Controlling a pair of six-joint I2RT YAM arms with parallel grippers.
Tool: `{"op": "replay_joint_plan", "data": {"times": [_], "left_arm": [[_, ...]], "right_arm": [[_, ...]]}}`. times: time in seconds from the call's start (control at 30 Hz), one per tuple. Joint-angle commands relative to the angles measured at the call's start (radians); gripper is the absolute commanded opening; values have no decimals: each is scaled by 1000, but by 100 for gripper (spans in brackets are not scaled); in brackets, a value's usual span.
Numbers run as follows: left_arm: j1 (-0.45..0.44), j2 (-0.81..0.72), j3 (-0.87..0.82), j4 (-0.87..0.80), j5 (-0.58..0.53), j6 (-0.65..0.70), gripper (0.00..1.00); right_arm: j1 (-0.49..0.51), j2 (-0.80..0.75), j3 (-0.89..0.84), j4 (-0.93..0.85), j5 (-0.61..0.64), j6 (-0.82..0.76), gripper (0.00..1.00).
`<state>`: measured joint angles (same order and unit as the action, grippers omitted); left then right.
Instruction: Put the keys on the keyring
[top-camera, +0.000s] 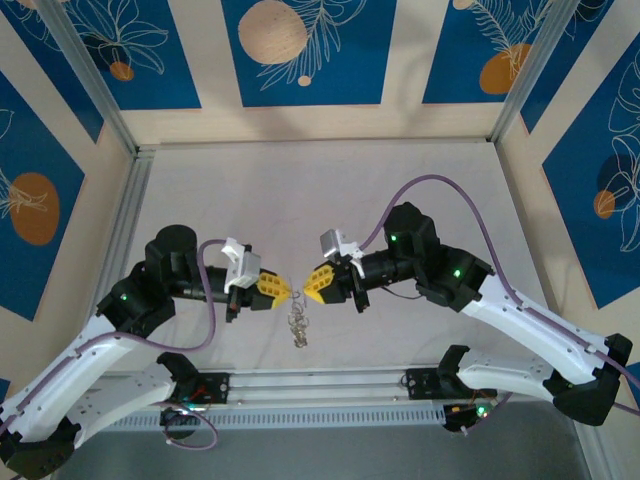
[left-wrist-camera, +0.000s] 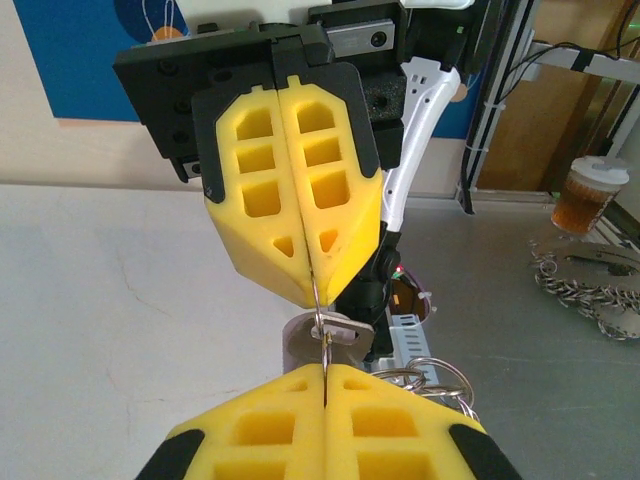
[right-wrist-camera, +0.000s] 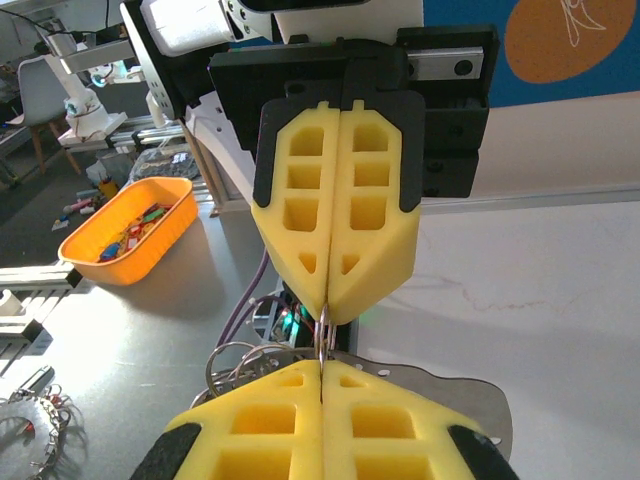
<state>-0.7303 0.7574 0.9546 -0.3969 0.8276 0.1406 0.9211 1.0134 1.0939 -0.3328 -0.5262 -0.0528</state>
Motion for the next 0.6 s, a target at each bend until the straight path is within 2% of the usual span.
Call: {"op": "replay_joint_plan", "data": {"times": [0.0,0.57], "left_arm": [[6,-19,10,46,33,5,0],[8,-23,10,52,39,2,0]], "right_arm": [[6,-22,29,-18,-30,-13,0],[5,4,38,4,-39,-1,0]]}}
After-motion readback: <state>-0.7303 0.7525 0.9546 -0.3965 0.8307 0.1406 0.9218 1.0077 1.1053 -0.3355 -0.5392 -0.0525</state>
